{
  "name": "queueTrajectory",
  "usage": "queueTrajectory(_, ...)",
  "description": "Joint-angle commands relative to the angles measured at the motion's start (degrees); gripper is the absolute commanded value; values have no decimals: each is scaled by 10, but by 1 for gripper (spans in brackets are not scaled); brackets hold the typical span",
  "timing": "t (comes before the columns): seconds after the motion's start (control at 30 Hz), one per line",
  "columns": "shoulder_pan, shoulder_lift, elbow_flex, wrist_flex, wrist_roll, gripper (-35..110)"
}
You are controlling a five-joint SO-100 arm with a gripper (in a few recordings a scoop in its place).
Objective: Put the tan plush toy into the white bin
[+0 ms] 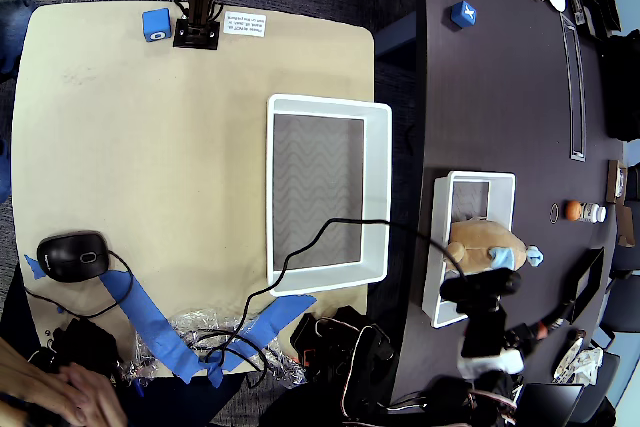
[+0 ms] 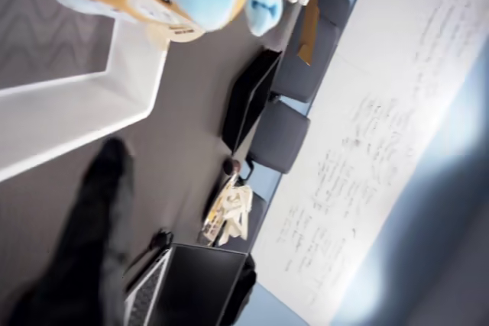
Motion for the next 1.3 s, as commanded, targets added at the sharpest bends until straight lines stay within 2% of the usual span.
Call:
queueTrajectory(0.0, 14, -34, -62, 6, 84, 74)
queueTrajectory(0.13, 17, -51, -79, 6, 172, 73)
queueTrajectory(0.43, 167, -62, -140, 4, 286, 73)
queueTrajectory(0.6, 200, -116, -176, 4, 355, 73)
queueTrajectory(0.97, 199, -252, -192, 4, 363, 73)
queueTrajectory(1.27, 198, -348, -292, 4, 359, 73)
